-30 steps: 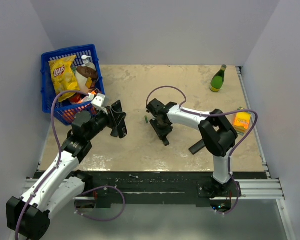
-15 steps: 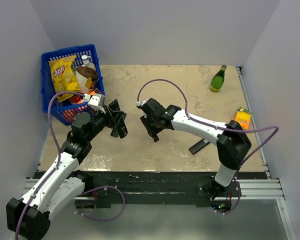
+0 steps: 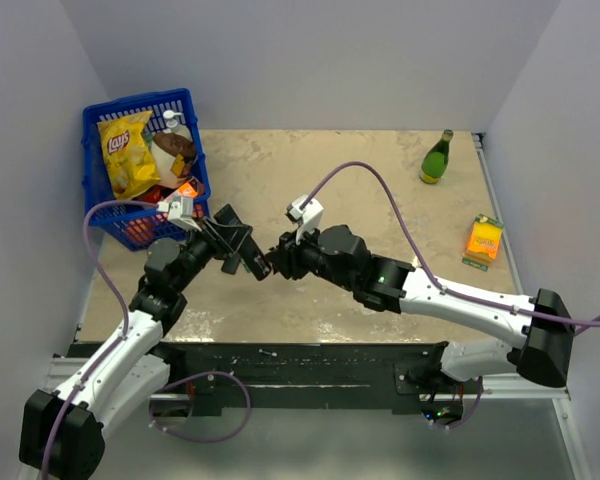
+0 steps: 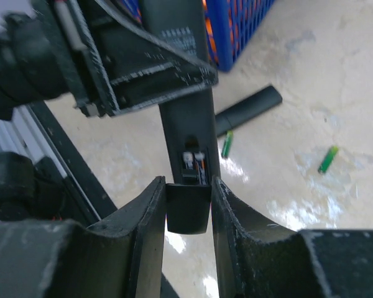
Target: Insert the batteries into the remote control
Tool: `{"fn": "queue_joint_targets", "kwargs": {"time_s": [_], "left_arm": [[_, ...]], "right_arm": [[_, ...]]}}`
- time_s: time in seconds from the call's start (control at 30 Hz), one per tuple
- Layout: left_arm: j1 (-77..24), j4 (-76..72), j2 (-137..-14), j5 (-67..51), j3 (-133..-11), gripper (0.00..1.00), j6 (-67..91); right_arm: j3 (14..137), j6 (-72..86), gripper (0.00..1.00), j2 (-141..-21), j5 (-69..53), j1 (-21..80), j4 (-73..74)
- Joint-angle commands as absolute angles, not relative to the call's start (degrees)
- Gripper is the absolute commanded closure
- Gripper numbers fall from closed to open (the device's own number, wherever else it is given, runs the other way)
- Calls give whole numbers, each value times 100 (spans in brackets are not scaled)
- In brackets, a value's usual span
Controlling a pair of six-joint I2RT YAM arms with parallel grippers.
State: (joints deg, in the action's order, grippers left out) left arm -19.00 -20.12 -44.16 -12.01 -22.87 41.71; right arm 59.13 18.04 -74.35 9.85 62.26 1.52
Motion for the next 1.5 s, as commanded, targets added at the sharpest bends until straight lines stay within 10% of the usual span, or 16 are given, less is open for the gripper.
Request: {"fn": "queue_joint_targets", "kwargs": {"time_s": [0.0,1.47], "left_arm": [[-1837,-3076,-4579,-1380,-2276,100,5185],[-1802,-3568,-4562,-1283,-2039,100,6548]], "right_arm": [[5415,1644,96,-7129,1353,6354,-1912],[5027,703,100,-6820,1187,6372,-1758]]}}
